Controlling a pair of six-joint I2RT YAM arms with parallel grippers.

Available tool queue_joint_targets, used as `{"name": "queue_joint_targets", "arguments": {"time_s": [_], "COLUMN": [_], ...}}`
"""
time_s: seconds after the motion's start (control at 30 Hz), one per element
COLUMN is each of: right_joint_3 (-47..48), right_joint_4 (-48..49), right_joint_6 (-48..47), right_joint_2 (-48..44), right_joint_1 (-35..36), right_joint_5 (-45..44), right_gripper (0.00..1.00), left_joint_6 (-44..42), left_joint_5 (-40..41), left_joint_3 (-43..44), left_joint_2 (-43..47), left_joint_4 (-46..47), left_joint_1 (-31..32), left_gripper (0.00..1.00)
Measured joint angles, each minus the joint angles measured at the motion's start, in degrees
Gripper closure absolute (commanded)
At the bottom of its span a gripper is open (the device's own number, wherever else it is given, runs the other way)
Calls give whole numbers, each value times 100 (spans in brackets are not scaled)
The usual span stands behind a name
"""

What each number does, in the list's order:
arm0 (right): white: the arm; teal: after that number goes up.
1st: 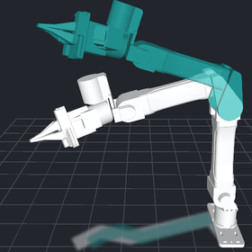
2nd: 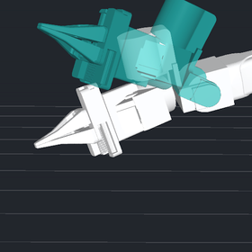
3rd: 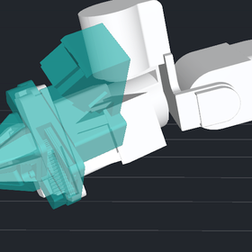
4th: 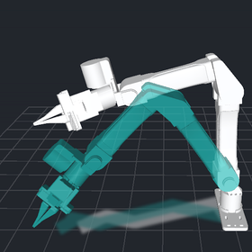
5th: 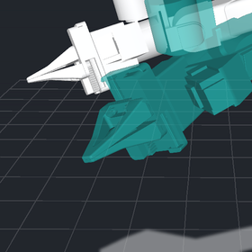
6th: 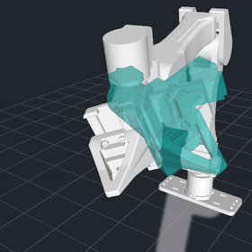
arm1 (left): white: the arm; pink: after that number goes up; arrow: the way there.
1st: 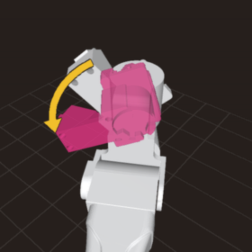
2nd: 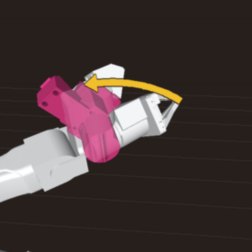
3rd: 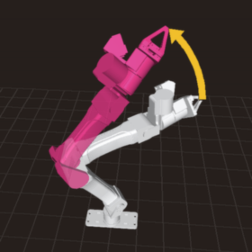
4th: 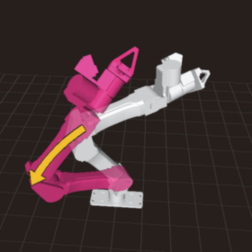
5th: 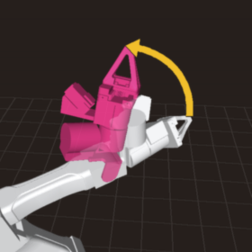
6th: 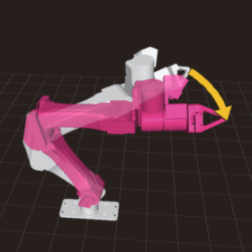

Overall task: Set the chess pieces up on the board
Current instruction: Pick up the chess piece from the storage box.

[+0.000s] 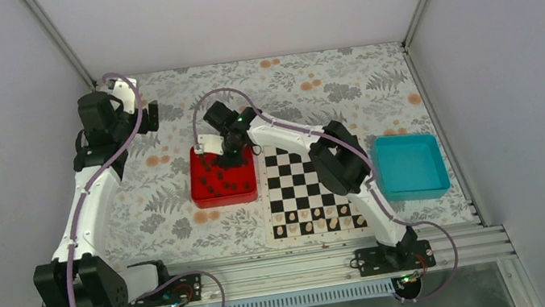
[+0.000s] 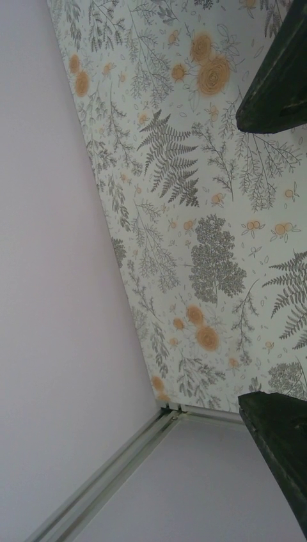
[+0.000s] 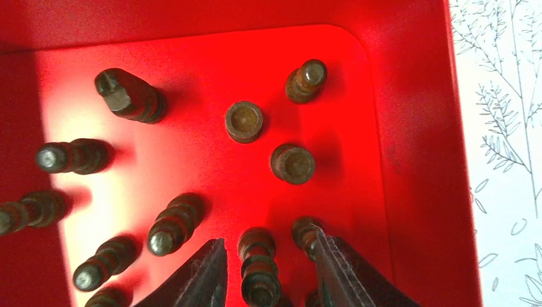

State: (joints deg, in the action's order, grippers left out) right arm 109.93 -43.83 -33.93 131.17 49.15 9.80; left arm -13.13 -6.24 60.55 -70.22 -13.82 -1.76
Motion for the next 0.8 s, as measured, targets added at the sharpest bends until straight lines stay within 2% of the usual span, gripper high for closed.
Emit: {"name": "queue_joint_targets", "arguments": {"time_s": [0.1,0.23,0.43,0.63,0.8], "right_joint_3": [52,72,72,52,-63], "right_joint_4": [-4,-13,-96,-114,-201], "right_joint_6": [0,0,72,90,98], "right_joint_2": [105,153,155,79,-514], "right_joint_1": [-2,-2,4,7,-61], "right_joint_5": [-2,-7,-2,-24,-57], "right_gripper": [66,80,92,96,96], "left_joint_6": [-17,-37,-50,-83,-85], "left_joint_5": [-48,-96,-146,-173,-175], "left_joint_3": [-26,-70,-81,-87,-87], "left_joint_2": [0,0,0,0,0], "left_joint_4": [2,0,2,2,2], "left_joint_1": [0,0,-2,-9,-11], "left_gripper": [0,0,0,0,0]}}
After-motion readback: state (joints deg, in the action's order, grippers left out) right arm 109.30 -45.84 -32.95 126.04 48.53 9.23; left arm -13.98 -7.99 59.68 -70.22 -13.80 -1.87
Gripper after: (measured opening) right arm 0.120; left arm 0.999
